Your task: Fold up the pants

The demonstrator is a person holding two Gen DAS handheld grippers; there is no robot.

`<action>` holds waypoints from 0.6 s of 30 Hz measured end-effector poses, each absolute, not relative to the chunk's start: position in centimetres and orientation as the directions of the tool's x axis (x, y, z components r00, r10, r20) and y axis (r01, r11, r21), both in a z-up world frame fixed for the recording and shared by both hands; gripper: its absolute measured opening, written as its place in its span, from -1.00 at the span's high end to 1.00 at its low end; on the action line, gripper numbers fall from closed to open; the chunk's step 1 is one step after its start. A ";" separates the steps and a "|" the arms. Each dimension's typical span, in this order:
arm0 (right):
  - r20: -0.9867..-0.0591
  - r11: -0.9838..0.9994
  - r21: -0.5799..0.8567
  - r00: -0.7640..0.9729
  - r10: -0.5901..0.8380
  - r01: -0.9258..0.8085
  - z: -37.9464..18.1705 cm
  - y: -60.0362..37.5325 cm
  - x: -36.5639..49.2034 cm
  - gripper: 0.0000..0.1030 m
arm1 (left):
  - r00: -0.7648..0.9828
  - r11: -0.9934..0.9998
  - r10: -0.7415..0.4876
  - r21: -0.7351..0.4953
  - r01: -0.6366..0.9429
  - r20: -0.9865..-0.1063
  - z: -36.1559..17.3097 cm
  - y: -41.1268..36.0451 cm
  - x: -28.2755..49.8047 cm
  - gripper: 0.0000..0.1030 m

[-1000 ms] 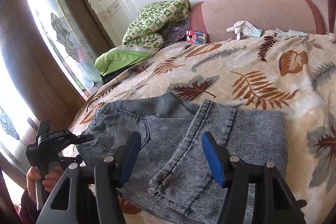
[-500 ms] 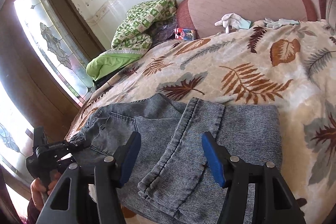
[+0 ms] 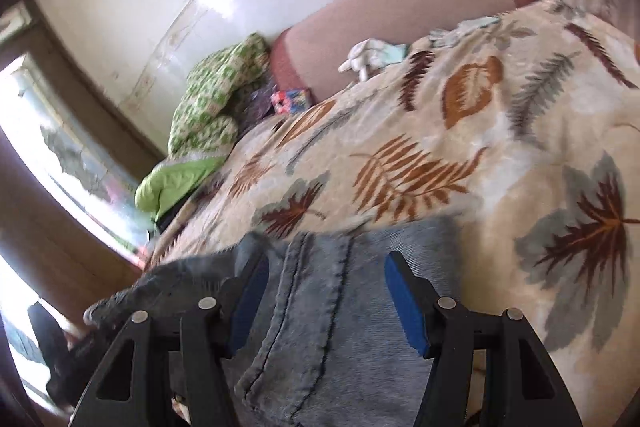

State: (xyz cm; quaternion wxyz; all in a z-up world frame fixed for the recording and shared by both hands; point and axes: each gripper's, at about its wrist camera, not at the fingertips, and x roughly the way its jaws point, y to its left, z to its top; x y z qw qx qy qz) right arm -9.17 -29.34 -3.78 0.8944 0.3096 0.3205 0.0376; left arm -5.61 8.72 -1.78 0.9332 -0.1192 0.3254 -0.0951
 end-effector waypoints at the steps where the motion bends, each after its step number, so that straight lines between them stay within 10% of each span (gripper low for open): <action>1: -0.544 0.790 0.594 0.799 0.256 0.151 -3.6 -30.3 -9.3 -0.24 | 0.775 0.957 -0.261 -0.259 0.130 -0.576 -1.2 7.8 -5.8 0.65; 10: -0.449 0.621 0.729 0.885 0.120 0.286 -2.1 -40.2 -12.8 -0.24 | 0.751 0.892 -0.382 -0.003 0.452 -0.538 0.7 -4.2 -9.5 0.65; 18: -0.439 0.554 0.748 0.898 -0.003 0.367 -1.8 -45.5 -16.4 -0.24 | 0.503 0.704 -0.427 0.074 0.707 -0.751 -6.2 -12.1 -11.7 0.28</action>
